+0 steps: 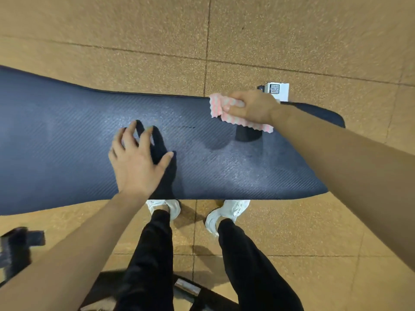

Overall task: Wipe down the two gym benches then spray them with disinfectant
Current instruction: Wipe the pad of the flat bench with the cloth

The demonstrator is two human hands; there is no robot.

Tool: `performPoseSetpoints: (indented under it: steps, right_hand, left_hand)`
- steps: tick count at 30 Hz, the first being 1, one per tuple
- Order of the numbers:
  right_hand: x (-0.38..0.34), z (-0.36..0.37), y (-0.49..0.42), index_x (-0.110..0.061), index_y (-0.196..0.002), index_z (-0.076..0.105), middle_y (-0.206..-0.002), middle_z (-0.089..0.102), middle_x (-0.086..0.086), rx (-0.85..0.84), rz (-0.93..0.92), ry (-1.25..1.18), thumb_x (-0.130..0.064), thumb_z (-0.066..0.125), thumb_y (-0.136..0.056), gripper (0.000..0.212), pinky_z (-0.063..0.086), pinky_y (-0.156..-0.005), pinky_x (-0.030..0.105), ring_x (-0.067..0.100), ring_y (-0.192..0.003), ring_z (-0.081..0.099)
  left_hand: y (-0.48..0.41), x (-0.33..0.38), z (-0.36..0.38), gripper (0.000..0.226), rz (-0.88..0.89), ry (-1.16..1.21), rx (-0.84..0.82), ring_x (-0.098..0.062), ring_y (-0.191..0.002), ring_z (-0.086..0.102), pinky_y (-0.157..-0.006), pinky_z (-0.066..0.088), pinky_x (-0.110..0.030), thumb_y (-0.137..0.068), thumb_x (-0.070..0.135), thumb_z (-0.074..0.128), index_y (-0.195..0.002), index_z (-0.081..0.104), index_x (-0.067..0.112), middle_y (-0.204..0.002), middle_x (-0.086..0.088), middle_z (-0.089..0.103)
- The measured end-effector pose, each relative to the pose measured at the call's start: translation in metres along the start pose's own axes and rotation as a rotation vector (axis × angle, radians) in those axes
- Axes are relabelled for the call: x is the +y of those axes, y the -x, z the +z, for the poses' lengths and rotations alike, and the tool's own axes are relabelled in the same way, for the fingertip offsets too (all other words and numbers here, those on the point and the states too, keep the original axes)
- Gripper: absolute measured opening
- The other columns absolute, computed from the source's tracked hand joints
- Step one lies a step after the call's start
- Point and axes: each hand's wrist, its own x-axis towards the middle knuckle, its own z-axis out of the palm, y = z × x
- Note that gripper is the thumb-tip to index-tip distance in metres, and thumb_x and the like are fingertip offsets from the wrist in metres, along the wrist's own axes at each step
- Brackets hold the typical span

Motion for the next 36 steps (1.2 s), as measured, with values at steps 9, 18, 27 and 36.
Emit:
performPoseSetpoints:
  steps: [9,18,27,36]
  right_hand:
    - [-0.102,0.032,-0.034,-0.026,-0.119,0.061,-0.097,0.065,-0.002,0.004,-0.097,0.040,-0.050,0.049,-0.102,0.032,0.039,-0.076,0.033,0.022,-0.094,0.060]
    - [-0.186,0.057,-0.061,-0.030,-0.125,0.056,-0.102,0.067,-0.003,0.037,-0.097,0.153,-0.057,0.041,-0.100,0.040,0.050,-0.085,0.041,0.024,-0.095,0.063]
    - [-0.254,0.069,-0.081,-0.031,-0.128,0.055,-0.110,0.068,0.002,-0.010,-0.119,0.168,-0.056,0.040,-0.102,0.039,0.050,-0.090,0.044,0.028,-0.102,0.064]
    - [-0.317,0.089,-0.105,-0.042,-0.120,0.051,-0.094,0.072,-0.007,0.018,-0.167,0.066,-0.062,0.035,-0.098,0.033,0.054,-0.089,0.048,0.021,-0.089,0.069]
  left_hand:
    - [-0.016,-0.073,-0.020,0.082,-0.168,0.021,-0.014,-0.047,-0.146,0.026,-0.112,0.031,-0.065,-0.087,0.070,0.059,-0.151,0.034,0.027,-0.164,-0.017,0.024]
    - [-0.012,-0.099,-0.030,0.088,0.003,-0.085,-0.107,-0.045,-0.144,0.028,-0.105,0.039,-0.059,-0.088,0.072,0.052,-0.159,0.024,0.027,-0.167,-0.015,0.018]
    - [-0.029,-0.152,-0.058,0.056,0.138,0.238,-0.216,-0.026,-0.137,0.044,-0.102,0.047,-0.050,-0.093,0.050,0.063,-0.143,0.057,0.023,-0.156,0.002,0.045]
    - [-0.030,-0.247,-0.084,0.060,-0.248,0.234,0.054,-0.034,-0.124,0.048,-0.098,0.043,-0.050,-0.084,0.052,0.071,-0.135,0.059,0.024,-0.138,-0.004,0.057]
